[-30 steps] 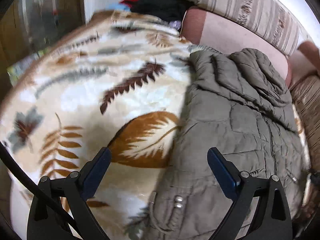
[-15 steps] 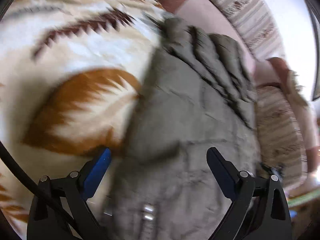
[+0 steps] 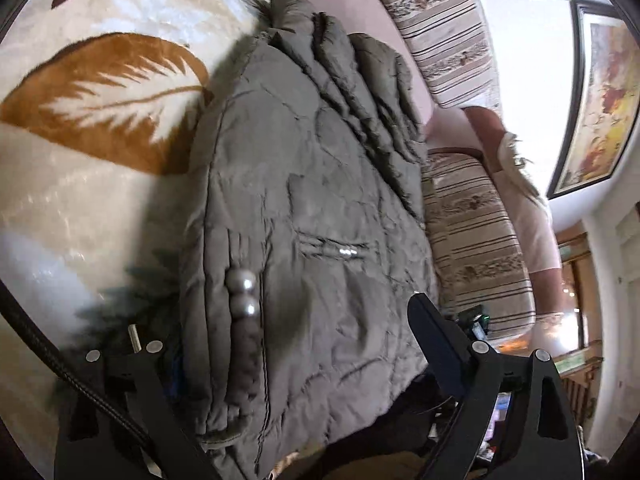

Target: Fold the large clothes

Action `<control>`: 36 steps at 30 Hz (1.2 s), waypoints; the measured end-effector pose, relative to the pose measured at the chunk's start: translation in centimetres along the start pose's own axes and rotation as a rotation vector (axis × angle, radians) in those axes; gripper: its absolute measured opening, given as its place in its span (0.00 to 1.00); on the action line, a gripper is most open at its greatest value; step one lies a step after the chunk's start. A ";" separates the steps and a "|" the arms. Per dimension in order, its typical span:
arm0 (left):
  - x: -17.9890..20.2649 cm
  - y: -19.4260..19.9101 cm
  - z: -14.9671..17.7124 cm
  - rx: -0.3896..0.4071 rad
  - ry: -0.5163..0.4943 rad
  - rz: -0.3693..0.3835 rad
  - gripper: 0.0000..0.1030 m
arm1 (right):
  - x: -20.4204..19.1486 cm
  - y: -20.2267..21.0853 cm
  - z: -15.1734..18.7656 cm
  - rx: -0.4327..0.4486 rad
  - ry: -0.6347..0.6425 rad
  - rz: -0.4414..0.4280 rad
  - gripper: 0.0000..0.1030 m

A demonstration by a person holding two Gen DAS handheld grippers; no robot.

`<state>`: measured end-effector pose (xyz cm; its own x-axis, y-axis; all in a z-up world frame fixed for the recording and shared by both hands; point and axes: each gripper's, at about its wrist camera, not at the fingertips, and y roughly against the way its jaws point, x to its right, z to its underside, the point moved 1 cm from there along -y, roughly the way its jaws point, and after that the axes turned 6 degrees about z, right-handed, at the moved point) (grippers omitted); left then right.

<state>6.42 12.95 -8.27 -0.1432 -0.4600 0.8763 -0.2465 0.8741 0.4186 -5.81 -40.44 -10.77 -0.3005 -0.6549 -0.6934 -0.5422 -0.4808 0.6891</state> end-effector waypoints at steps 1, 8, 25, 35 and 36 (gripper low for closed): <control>0.2 0.0 0.1 -0.001 -0.008 0.008 0.85 | 0.1 0.0 0.3 -0.005 0.000 -0.012 0.81; 0.7 -0.9 1.3 -0.043 -0.065 -0.035 0.80 | 1.0 -0.5 3.0 -0.050 -0.014 -0.088 0.68; 2.9 -4.0 3.0 -0.033 -0.177 -0.363 0.80 | -1.9 -3.8 6.9 -0.119 0.050 -0.050 0.51; 7.1 -1.1 3.1 0.019 -0.247 -0.453 0.17 | -6.2 0.4 6.5 0.030 0.122 -0.040 0.23; 7.9 -0.5 3.4 0.022 -0.263 -0.450 0.17 | -6.8 1.1 6.6 0.046 0.130 -0.056 0.22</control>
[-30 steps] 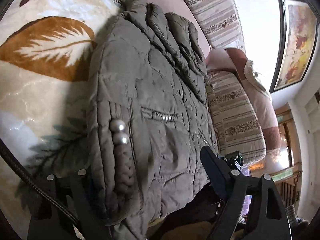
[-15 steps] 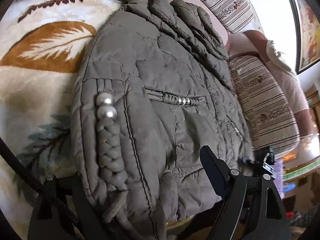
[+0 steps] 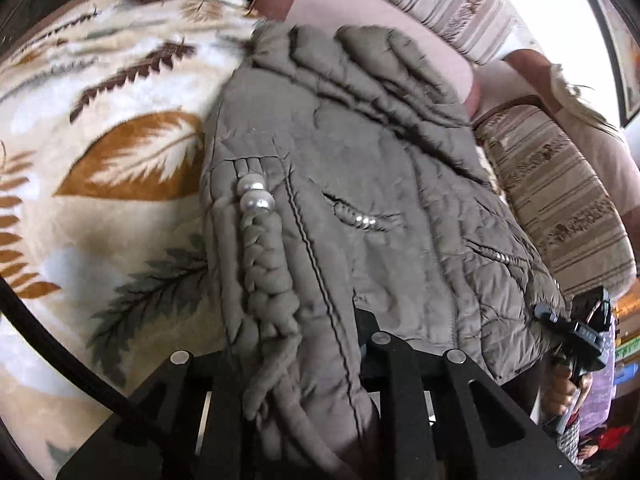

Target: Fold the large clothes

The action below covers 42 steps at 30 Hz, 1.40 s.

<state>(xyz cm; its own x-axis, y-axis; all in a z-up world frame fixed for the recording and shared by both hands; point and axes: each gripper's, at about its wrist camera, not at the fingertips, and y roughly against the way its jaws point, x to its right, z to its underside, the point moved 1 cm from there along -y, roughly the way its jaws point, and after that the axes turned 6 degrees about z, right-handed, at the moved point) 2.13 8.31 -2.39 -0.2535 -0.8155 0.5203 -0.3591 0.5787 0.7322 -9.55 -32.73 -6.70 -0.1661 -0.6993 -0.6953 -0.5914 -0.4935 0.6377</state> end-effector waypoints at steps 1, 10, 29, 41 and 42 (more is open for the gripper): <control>0.3 0.7 0.3 0.002 -0.011 0.003 0.16 | -0.3 0.6 0.1 0.011 0.006 -0.010 0.21; 0.6 2.5 1.5 -0.015 -0.027 -0.018 0.16 | -1.2 2.5 3.2 -0.019 0.065 0.010 0.21; 4.5 -1.5 -22.7 0.145 0.034 -0.038 0.18 | -8.9 -0.7 -17.8 0.177 0.097 0.067 0.21; 0.7 -14.6 -35.8 0.057 0.104 -0.223 0.21 | -6.1 -12.1 -33.6 0.138 -0.045 0.236 0.22; 0.3 -15.5 -36.1 0.052 0.110 -0.231 0.21 | -5.5 -13.1 -34.3 0.134 -0.059 0.245 0.23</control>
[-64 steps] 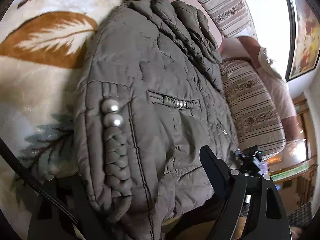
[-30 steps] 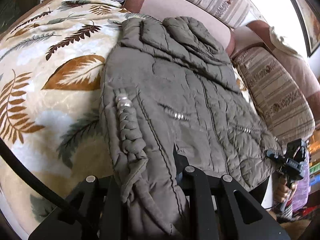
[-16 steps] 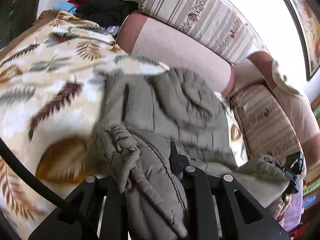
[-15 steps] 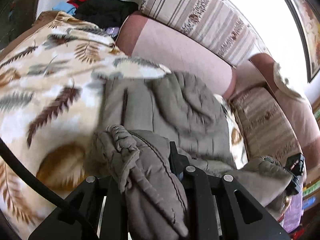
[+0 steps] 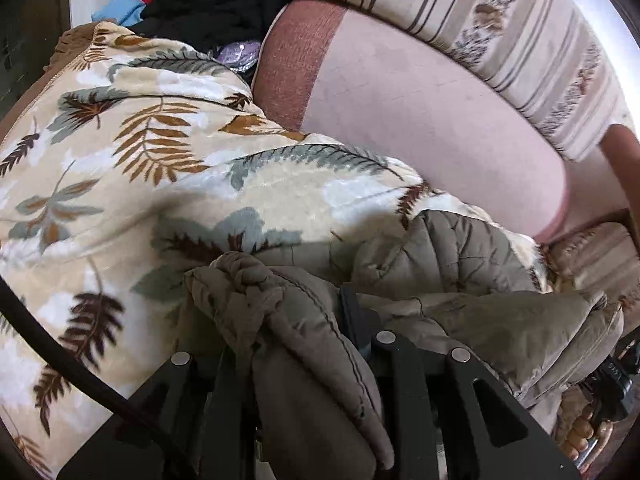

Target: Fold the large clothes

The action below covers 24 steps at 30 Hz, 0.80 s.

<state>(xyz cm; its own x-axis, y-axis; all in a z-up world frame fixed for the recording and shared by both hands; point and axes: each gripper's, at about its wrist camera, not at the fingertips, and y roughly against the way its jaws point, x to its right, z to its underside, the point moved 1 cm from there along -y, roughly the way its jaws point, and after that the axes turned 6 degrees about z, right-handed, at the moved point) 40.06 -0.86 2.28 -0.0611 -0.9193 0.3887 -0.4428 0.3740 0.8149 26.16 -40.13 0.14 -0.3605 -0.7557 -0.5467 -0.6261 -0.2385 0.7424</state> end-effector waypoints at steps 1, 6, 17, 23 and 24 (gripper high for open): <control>-0.2 -0.9 -0.1 -0.006 0.008 -0.010 0.21 | 0.3 -1.0 -0.4 -0.007 -0.008 0.010 0.23; -1.1 -2.8 -0.2 -0.030 0.036 0.004 0.23 | 0.9 -4.3 -1.3 -0.045 -0.028 0.047 0.25; -0.6 5.5 1.8 0.113 0.142 0.304 0.78 | -0.8 2.1 -1.2 0.112 -0.013 -0.108 0.95; 6.7 3.3 3.4 0.100 -0.119 0.118 0.78 | -6.7 2.3 2.5 0.191 0.347 0.141 0.95; 7.4 2.6 3.5 0.091 -0.138 0.106 0.78 | -7.3 1.8 2.9 0.194 0.385 0.167 0.95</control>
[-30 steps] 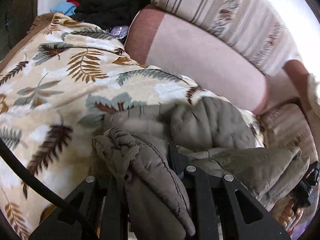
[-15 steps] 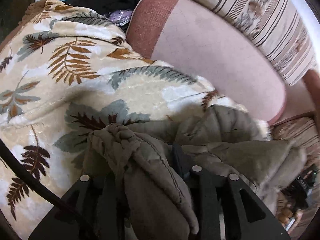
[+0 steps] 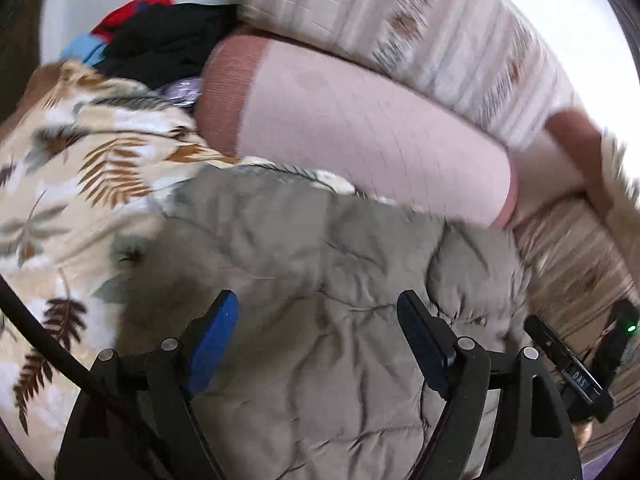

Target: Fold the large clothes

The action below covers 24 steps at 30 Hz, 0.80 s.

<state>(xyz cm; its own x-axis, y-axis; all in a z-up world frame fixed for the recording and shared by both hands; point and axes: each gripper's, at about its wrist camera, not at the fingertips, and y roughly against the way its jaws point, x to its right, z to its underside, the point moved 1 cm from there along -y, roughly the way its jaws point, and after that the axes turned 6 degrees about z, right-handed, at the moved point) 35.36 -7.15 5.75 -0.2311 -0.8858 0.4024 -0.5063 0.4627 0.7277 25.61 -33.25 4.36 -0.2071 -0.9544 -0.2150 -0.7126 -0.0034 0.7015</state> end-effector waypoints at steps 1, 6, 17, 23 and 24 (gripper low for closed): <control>0.8 -1.4 -0.1 -0.016 -0.027 -0.022 0.78 | -1.0 -0.5 0.2 0.000 0.046 0.029 0.95; 1.5 -8.0 -1.1 -0.078 -0.126 -0.193 0.78 | -2.7 -5.0 0.5 -0.026 0.156 0.154 0.95; -0.9 -12.9 -3.0 -0.075 -0.089 -0.181 0.91 | 1.2 -11.6 -0.9 -0.119 0.035 0.098 0.98; -1.2 -13.0 -3.4 -0.068 -0.070 -0.170 0.91 | 1.7 -12.9 -1.0 -0.139 0.018 0.094 1.00; -1.2 -12.7 -3.5 -0.073 -0.060 -0.167 0.91 | 1.7 -13.1 -1.1 -0.150 0.021 0.098 1.00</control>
<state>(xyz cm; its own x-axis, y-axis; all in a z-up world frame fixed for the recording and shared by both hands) 45.01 -11.81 -2.05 -0.1994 -0.9500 0.2402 -0.4808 0.3084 0.8208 35.34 -35.16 -4.39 -0.2557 -0.9583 -0.1277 -0.5815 0.0469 0.8122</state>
